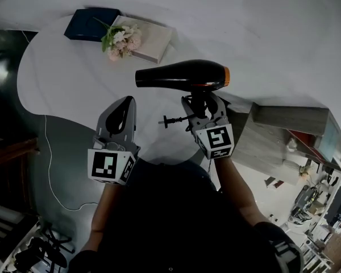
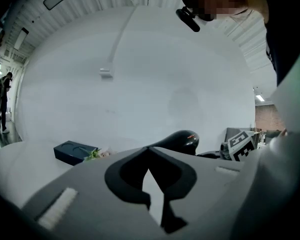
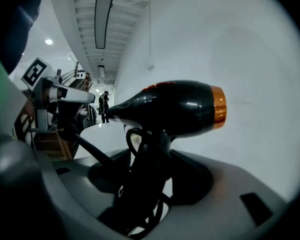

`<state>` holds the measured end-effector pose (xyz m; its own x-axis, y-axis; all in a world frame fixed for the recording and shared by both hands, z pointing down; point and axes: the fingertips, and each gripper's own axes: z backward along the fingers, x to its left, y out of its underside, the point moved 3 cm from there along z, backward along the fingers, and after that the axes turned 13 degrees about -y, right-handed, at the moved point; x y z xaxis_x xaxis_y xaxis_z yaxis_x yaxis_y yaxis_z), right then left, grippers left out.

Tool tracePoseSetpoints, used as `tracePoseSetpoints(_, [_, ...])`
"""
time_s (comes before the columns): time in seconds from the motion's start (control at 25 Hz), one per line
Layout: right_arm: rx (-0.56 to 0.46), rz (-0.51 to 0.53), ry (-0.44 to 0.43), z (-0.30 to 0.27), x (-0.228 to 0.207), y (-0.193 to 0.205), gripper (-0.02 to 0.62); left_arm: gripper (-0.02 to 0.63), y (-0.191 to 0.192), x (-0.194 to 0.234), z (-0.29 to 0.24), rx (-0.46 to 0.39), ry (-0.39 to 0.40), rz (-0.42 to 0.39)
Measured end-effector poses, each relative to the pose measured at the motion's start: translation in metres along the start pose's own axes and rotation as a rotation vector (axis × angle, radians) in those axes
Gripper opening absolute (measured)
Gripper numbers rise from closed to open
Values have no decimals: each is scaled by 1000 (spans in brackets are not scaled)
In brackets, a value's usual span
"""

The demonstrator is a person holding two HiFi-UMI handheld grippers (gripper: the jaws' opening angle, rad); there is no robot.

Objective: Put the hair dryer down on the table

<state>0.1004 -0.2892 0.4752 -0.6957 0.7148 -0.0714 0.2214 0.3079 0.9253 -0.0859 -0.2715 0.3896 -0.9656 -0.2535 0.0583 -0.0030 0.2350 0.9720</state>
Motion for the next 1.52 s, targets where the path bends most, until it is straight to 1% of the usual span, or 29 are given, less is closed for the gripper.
tracePoseSetpoints(0.24, [71, -47, -22, -16, -4, 30, 248, 12, 15, -9, -9, 43, 46, -6])
tracePoseSetpoints(0.52, [152, -91, -48, -33, -4, 60, 249, 12, 26, -14, -18, 77, 79, -10])
tracePoseSetpoints(0.76, [203, -155, -80, -43, -7, 81, 247, 12, 32, -13, -25, 98, 80, -6])
tracePoseSetpoints(1.08, [268, -237, -103, -56, -13, 104, 247, 12, 41, -16, -29, 126, 88, -1])
tracePoseSetpoints(1.52, [324, -310, -127, -73, -20, 115, 249, 12, 49, -16, -35, 150, 87, 8])
